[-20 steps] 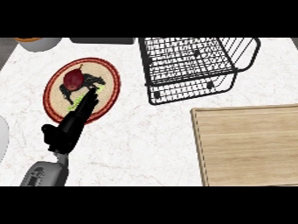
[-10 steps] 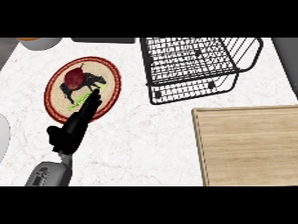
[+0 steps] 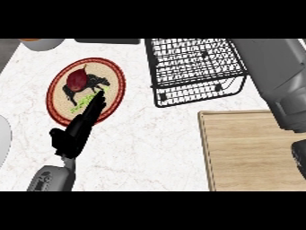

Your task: Pick the squash from the tray and place it in the tiered basket

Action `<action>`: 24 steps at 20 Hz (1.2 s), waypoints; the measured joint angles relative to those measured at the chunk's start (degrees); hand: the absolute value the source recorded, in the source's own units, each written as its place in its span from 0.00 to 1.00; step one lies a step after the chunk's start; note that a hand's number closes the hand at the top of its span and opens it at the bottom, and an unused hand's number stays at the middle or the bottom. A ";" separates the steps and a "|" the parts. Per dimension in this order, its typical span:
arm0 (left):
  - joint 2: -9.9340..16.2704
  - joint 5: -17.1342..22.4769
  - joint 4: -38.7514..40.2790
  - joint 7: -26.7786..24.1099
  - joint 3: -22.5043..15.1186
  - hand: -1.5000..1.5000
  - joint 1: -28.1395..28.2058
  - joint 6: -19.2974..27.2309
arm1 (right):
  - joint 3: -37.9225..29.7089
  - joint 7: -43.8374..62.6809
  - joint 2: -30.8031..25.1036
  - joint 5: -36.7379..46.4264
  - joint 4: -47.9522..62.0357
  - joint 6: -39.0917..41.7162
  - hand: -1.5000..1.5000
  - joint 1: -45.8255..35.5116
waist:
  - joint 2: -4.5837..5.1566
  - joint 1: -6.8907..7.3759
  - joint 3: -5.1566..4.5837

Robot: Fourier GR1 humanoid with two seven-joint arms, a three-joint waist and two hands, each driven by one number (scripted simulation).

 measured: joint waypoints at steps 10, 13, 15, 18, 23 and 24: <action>0.58 0.39 0.35 0.15 1.39 0.50 -0.87 -0.48 | -7.63 10.19 3.37 -7.45 6.65 3.60 0.00 -2.11 | -0.08 -0.47 0.00; 0.76 0.58 0.09 0.07 1.67 0.50 -0.59 -0.76 | -10.30 13.66 2.72 -10.17 7.81 5.07 0.00 -2.67 | -0.11 -0.47 0.01; 0.62 0.47 0.24 0.11 1.60 0.50 -0.55 -0.85 | -11.79 15.03 2.08 -11.64 7.81 5.02 0.00 -2.88 | -0.09 -0.49 0.01; 1.42 0.95 0.28 0.71 2.48 0.50 -1.07 -1.43 | -13.20 15.27 1.94 -12.88 6.71 1.39 0.00 -2.25 | -0.16 -0.69 0.01; 1.12 0.52 -0.42 0.23 2.11 0.50 0.43 -1.19 | -13.37 13.80 -2.10 -11.68 3.89 -7.63 0.00 -0.90 | -0.22 -0.90 -0.01; 0.94 0.26 -0.52 0.11 1.85 0.50 0.82 -1.03 | -13.41 13.27 -3.05 -11.32 3.30 -9.92 0.00 -0.45 | -0.23 -0.96 0.00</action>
